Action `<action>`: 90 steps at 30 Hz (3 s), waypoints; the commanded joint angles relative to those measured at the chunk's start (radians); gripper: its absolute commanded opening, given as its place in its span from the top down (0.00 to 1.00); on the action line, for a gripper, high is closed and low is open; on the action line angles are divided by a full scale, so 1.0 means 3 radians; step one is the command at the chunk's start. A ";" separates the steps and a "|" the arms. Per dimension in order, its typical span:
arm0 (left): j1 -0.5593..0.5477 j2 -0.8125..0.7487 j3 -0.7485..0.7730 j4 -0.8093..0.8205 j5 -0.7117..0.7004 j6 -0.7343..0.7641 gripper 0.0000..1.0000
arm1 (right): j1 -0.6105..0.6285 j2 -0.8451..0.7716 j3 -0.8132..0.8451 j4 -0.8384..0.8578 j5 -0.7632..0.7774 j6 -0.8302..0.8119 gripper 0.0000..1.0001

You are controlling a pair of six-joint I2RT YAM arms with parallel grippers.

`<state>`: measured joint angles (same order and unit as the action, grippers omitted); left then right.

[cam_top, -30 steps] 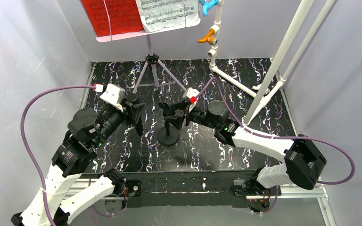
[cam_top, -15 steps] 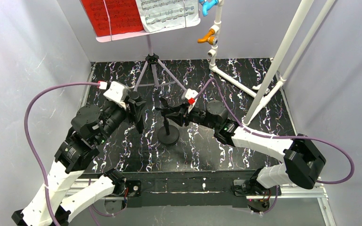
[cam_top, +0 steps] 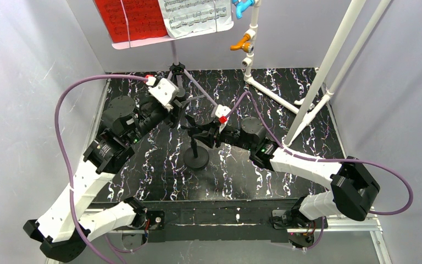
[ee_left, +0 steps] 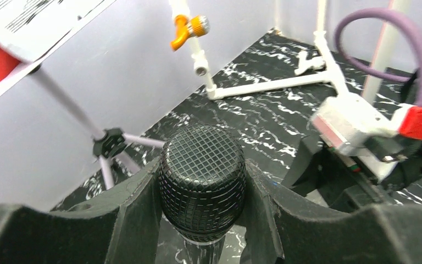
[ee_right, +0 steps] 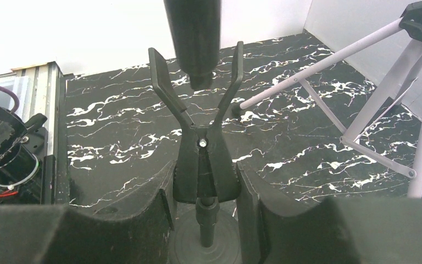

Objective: Set up the instrument practice props

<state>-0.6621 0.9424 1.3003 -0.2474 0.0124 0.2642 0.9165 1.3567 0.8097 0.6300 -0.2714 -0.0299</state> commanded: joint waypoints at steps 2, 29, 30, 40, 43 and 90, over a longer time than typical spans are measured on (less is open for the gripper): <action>0.0014 0.0018 0.0145 0.0362 0.0817 0.0107 1.00 | 0.0008 0.0052 0.0124 -0.0030 -0.0022 -0.0044 0.99; 0.0015 0.0353 0.0274 -0.0138 0.2114 0.0474 1.00 | 0.0005 -0.0051 0.0137 -0.0072 -0.0094 0.0004 0.71; 0.0017 0.0347 0.0257 -0.0132 0.2108 0.0477 1.00 | 0.0007 -0.0054 0.0143 -0.0088 -0.0091 0.0010 0.65; 0.0015 0.0290 0.0219 -0.0093 0.2003 0.0427 0.79 | 0.0008 -0.0184 0.0149 -0.0287 0.0031 0.0073 0.07; 0.0017 0.0282 0.0208 -0.0077 0.1977 0.0388 0.60 | 0.0007 -0.0261 0.0175 -0.0484 0.0111 0.0049 0.02; 0.0018 -0.1345 -0.0234 -0.0086 -0.0908 -0.0633 0.02 | 0.0008 -0.2116 0.1510 -0.2944 0.2891 -0.0143 0.02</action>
<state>-0.6582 0.5552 1.2362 -0.2989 -0.2302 0.0811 0.9169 0.7826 1.2900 -0.3431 0.5549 -0.0677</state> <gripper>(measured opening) 0.981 0.983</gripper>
